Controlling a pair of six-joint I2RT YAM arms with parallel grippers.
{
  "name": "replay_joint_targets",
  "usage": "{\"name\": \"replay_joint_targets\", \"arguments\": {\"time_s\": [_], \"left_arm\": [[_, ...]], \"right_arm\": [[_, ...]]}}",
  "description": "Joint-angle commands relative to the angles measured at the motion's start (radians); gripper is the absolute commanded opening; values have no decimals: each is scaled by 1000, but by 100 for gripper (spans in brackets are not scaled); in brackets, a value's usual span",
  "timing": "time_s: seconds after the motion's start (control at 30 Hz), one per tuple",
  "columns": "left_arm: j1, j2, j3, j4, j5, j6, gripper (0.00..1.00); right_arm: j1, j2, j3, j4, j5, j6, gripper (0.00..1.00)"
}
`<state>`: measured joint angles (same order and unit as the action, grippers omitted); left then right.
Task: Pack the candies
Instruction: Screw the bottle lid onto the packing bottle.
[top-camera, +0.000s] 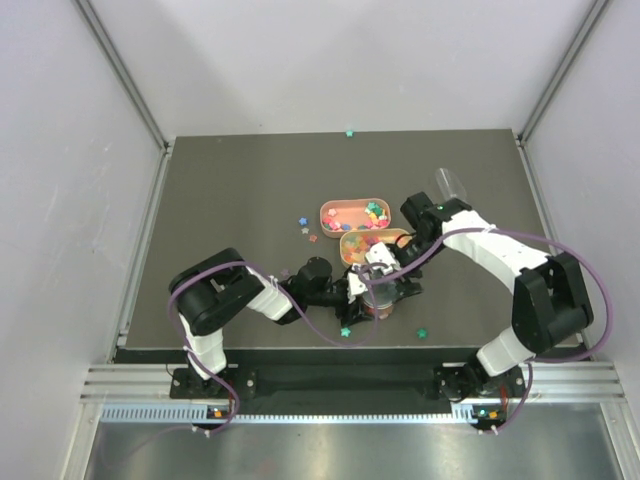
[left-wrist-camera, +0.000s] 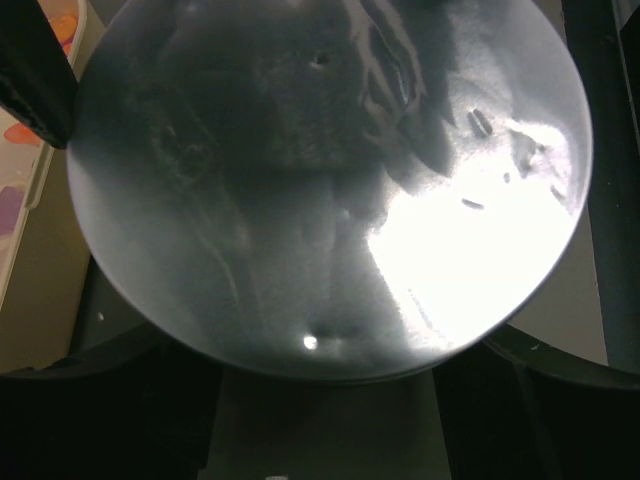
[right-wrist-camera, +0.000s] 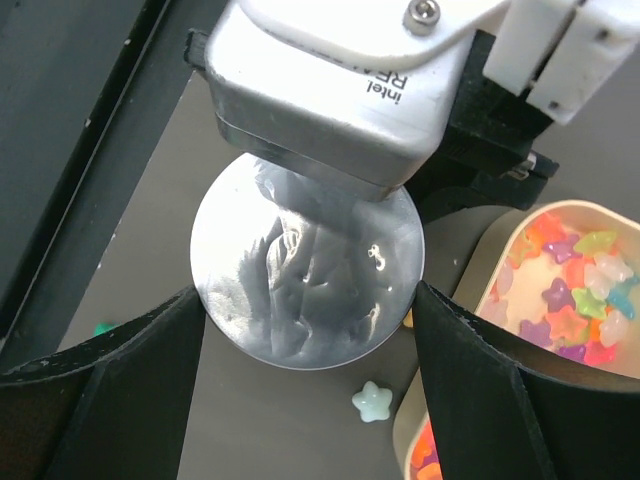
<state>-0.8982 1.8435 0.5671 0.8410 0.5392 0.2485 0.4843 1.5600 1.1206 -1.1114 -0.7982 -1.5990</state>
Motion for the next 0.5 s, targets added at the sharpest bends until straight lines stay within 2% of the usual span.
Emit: {"name": "replay_joint_targets", "arguments": {"time_s": [0.0, 0.2, 0.47], "left_arm": [[-1, 46, -32, -218, -110, 11, 35], [-1, 46, -30, -218, -120, 5, 35], [1, 33, -33, -220, -137, 3, 33]], "right_arm": [[62, 43, -153, 27, -39, 204, 72], [62, 55, -200, 125, -35, 370, 73], [63, 58, -228, 262, 65, 577, 72]]}}
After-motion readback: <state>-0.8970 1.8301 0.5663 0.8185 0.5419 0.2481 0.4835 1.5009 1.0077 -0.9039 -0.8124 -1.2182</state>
